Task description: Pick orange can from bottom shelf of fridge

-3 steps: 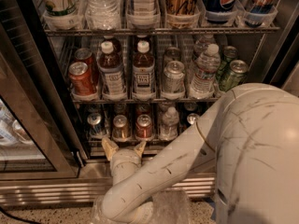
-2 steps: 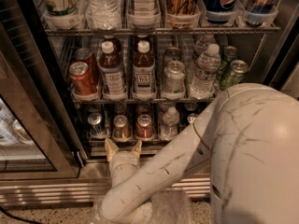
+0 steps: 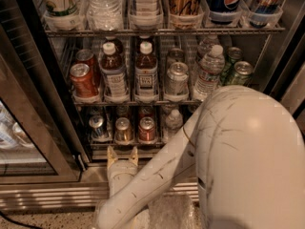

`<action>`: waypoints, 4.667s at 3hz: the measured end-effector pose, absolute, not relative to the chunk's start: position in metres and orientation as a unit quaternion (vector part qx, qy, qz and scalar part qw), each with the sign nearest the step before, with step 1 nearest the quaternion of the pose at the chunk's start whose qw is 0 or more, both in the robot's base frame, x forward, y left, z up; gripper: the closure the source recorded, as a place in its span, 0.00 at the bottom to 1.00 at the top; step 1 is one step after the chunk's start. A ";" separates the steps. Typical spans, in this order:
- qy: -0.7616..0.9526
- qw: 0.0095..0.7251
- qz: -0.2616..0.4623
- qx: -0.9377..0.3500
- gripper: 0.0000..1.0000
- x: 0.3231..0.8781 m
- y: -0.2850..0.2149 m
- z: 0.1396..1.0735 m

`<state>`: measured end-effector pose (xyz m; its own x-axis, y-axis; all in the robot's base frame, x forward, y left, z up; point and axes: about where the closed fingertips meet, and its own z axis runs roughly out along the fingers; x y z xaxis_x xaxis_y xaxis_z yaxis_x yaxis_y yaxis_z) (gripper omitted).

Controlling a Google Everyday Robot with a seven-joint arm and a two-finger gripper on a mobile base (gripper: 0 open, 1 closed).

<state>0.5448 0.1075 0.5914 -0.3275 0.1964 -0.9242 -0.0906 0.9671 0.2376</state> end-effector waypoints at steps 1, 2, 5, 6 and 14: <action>0.798 0.588 0.127 0.032 0.34 0.559 0.115 0.586; 0.788 0.601 0.128 0.031 0.33 0.577 0.120 0.584; 0.769 0.629 0.108 0.034 0.31 0.618 0.108 0.583; 0.767 0.631 0.108 0.033 0.31 0.631 0.111 0.578; 0.741 0.656 0.141 -0.020 1.00 0.647 0.115 0.642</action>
Offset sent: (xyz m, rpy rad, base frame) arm 0.0547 0.0170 -0.0091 0.0093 -0.1023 -0.0010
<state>0.6468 0.1152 0.6415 -0.1384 0.1552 -0.9781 -0.2151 0.9594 0.1826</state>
